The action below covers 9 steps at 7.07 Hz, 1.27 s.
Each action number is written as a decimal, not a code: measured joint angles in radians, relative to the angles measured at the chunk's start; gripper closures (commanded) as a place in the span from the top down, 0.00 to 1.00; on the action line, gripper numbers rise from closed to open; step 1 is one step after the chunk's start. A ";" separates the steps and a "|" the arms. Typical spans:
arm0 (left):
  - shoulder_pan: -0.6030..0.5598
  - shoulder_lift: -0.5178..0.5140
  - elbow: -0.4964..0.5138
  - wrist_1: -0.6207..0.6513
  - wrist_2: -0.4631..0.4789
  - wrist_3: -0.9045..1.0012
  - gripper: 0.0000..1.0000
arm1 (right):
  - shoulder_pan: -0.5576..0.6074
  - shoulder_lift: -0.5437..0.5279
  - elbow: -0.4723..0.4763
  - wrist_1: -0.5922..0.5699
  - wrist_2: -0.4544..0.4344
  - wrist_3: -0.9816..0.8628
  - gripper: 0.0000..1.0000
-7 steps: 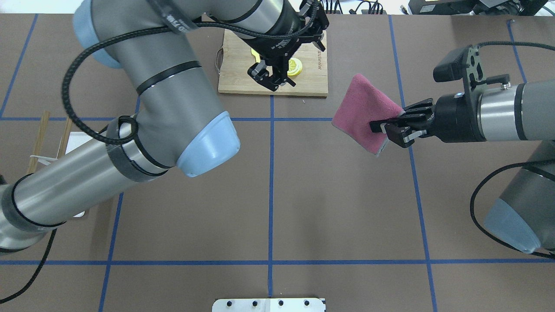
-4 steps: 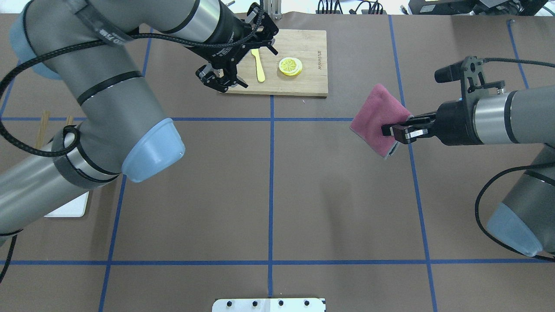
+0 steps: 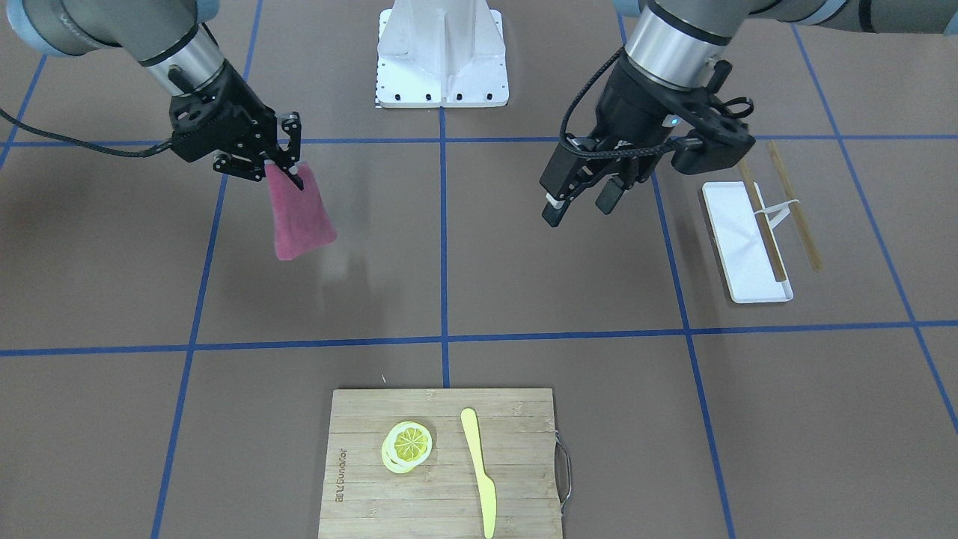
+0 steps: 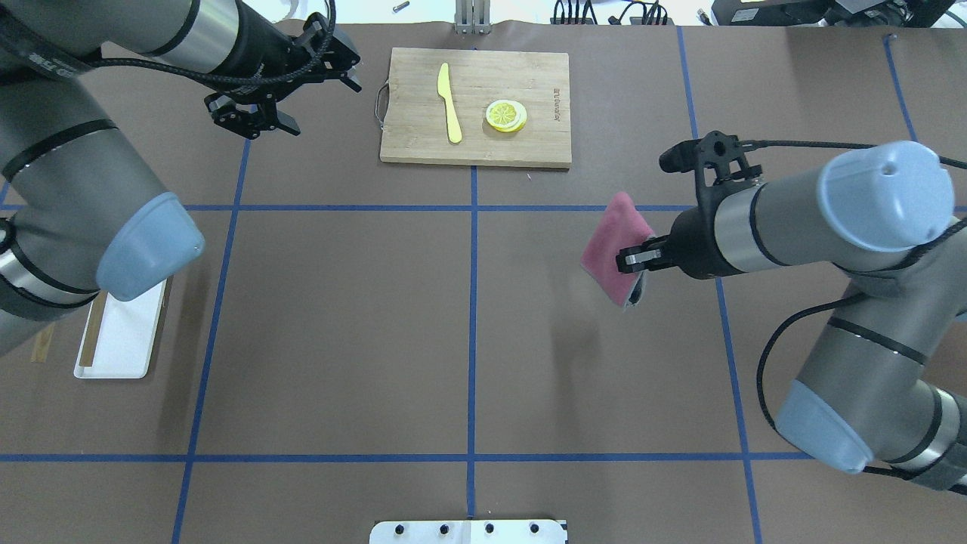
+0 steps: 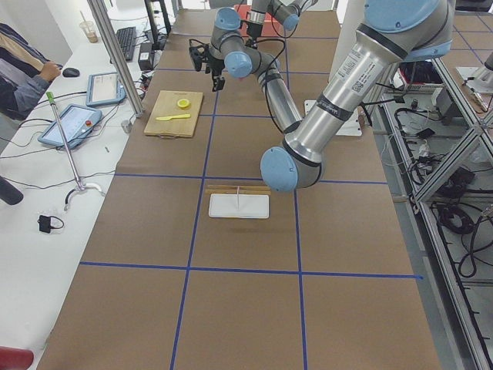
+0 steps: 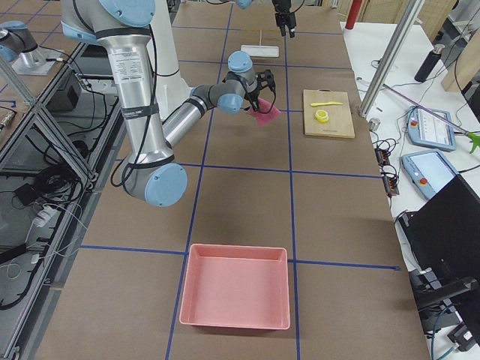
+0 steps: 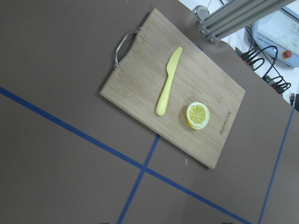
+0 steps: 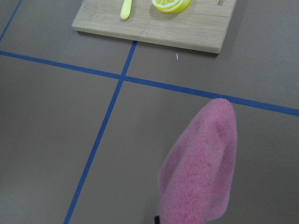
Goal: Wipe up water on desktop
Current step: 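Lower the cloth to the table with the right gripper while the left arm withdraws, then drag the cloth across the table surface away from the center with the right gripper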
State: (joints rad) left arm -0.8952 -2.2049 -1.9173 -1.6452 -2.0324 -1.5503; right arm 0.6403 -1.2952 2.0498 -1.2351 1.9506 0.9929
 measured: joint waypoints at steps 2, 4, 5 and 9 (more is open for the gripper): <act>-0.023 0.092 -0.041 0.013 -0.001 0.148 0.91 | -0.115 0.081 -0.021 -0.133 -0.012 0.100 0.00; -0.051 0.227 -0.096 0.015 -0.013 0.385 0.93 | -0.218 0.115 -0.049 -0.152 -0.013 0.198 0.00; -0.090 0.286 -0.110 0.014 -0.042 0.497 0.94 | -0.251 0.132 -0.062 -0.154 -0.014 0.244 0.00; -0.167 0.397 -0.179 0.014 -0.092 0.606 0.97 | -0.223 0.111 -0.119 -0.157 0.032 0.247 0.00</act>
State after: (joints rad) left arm -1.0618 -1.8079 -2.0959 -1.6308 -2.1240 -0.9446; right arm 0.4175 -1.1838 1.9306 -1.3925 1.9823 1.2400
